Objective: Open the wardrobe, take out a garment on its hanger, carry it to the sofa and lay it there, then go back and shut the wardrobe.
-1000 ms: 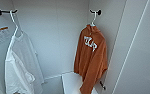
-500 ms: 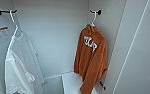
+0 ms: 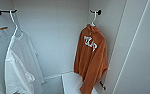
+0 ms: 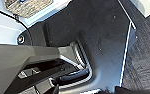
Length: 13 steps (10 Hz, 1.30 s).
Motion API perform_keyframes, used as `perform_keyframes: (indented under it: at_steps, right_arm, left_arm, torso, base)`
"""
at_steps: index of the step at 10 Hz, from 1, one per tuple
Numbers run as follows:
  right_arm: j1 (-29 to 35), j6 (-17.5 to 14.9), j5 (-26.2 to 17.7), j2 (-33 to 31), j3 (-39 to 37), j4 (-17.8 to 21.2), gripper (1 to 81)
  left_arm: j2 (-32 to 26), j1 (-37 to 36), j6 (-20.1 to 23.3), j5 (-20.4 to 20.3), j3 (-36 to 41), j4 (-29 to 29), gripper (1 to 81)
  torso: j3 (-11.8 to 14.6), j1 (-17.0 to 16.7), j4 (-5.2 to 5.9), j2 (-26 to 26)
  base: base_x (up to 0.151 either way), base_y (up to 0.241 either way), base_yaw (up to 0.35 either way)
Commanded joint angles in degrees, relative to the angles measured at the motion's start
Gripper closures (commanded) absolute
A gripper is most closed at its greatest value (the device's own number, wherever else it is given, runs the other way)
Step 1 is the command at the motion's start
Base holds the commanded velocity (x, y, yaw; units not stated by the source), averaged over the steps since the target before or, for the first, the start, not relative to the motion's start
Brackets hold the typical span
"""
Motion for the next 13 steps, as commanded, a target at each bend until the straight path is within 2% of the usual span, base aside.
perform_keyframes:
  at_steps: [1,4,8,10,13]
  right_arm:
    - [2.12,-0.08,-2.25,0.10,0.15,-0.48,1.0]
    - [2.30,0.09,-2.34,0.10,0.06,-0.38,1.0]
    - [2.74,0.18,-2.34,-0.16,0.06,-0.12,1.0]
    - [2.83,0.18,-2.51,-0.16,0.06,-0.12,1.0]
    - [3.09,0.18,-2.70,-0.07,0.32,-0.12,1.0]
  left_arm:
    - [-2.38,-10.69,-0.66,8.43,5.79,-1.55,1.0]
    - [-7.46,-18.17,-0.83,12.57,14.14,-4.27,1.0]
    - [-15.46,-25.03,-4.86,13.00,23.27,-5.33,1.0]
    - [-17.67,-28.18,-6.46,14.58,27.23,-5.42,1.0]
    - [-16.54,-35.21,-10.13,18.01,30.15,-5.42,1.0]
  torso:
    - [0.00,0.00,0.00,0.00]
    - [-0.02,0.02,0.00,0.00]
    - [-0.04,0.05,0.00,0.02]
    - [-0.06,0.09,0.00,0.05]
    - [-0.06,0.07,-0.02,0.07]
  base:
    - [0.000,0.000,0.000]
    - [0.000,0.000,0.000]
    - [0.000,0.000,0.000]
    - [0.000,0.000,0.000]
    - [0.000,0.000,0.000]
